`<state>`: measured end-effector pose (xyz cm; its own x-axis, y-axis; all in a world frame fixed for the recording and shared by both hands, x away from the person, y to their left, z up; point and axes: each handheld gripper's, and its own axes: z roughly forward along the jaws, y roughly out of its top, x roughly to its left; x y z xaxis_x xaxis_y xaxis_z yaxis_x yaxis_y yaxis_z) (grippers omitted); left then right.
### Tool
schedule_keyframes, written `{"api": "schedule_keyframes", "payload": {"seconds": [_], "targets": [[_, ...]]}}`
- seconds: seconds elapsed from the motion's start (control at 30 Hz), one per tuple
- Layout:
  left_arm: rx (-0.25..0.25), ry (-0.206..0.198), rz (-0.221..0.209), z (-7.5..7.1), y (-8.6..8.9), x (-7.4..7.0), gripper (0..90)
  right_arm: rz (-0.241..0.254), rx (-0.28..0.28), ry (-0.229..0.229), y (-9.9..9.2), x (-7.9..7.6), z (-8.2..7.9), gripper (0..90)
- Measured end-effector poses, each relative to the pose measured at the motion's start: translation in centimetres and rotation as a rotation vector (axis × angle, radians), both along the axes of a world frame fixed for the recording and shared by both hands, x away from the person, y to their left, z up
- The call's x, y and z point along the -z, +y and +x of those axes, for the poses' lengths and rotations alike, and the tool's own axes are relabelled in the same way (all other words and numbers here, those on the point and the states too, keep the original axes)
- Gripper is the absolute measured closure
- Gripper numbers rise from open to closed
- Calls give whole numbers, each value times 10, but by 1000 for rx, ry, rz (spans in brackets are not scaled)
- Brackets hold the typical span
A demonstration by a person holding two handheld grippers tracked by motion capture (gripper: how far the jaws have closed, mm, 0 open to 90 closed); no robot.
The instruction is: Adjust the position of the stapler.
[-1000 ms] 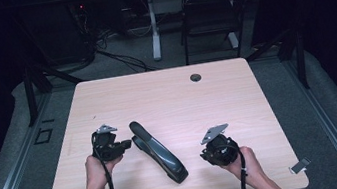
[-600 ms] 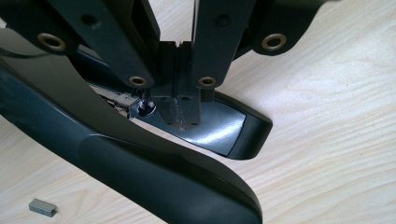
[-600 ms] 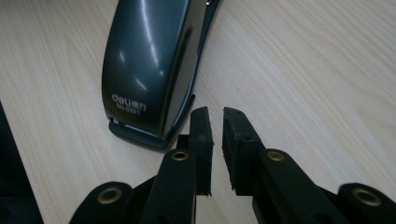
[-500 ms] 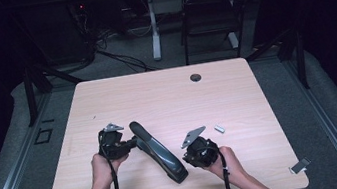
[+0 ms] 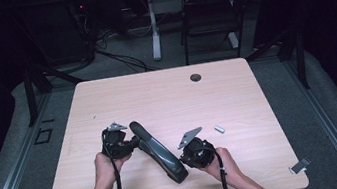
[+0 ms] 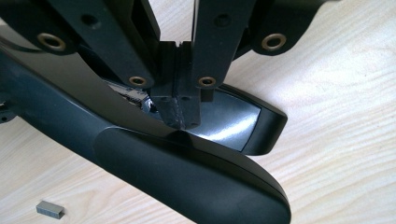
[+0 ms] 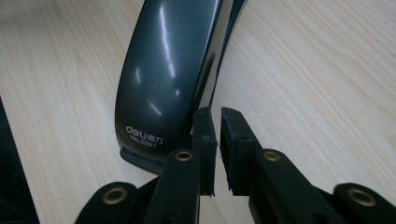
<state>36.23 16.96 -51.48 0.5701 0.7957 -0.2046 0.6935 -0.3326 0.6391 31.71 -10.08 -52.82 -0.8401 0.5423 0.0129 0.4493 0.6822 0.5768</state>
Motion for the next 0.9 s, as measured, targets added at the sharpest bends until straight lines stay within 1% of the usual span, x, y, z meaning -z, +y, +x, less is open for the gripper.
{"api": "schedule_keyframes", "payload": {"seconds": [0.07, 0.2, 0.37, 0.43, 0.47, 0.5, 0.6, 0.63, 0.67, 0.7, 0.73, 0.77, 0.83, 0.87, 0.9], "targets": [[9, 2, 5, 0, 0, 0, 900, 4, 5, 4, 0, 1, 0, 852], [3, -6, 8, 0, -2, 1, 900, 3, 7, 11, 1, 3, 0, 861], [15, -2, 13, 1, -3, 3, 900, -2, 4, 24, 2, 6, 0, 863], [28, 6, -1, 2, -3, 4, 900, -2, -2, 25, 3, 6, -1, 862], [31, 6, -3, 2, -3, 4, 900, 0, 0, 20, 3, 6, -1, 863], [34, 4, -3, 2, -3, 4, 900, 0, 1, 25, 4, 6, -2, 862], [40, 5, -8, 2, -4, 5, 900, 3, -9, 32, 5, 7, -3, 860], [41, 1, -9, 3, -4, 6, 900, 11, -12, 29, 6, 7, -3, 859], [39, -1, -13, 3, -5, 6, 900, 8, -18, 34, 6, 7, -3, 859], [32, 3, -25, 4, -6, 7, 900, 8, -21, 34, 7, 7, -4, 857], [32, 3, -28, 5, -8, 7, 900, 12, -22, 39, 8, 7, -5, 856], [30, 3, -29, 6, -9, 7, 900, 5, -29, 42, 9, 7, -6, 856], [38, -1, -27, 6, -14, 8, 900, 14, -32, 45, 10, 8, -7, 856], [45, -6, -19, 7, -16, 8, 900, 6, -44, 47, 11, 7, -8, 852], [49, -7, -18, 7, -18, 8, 900, 15, -43, 43, 11, 8, -9, 852]]}}
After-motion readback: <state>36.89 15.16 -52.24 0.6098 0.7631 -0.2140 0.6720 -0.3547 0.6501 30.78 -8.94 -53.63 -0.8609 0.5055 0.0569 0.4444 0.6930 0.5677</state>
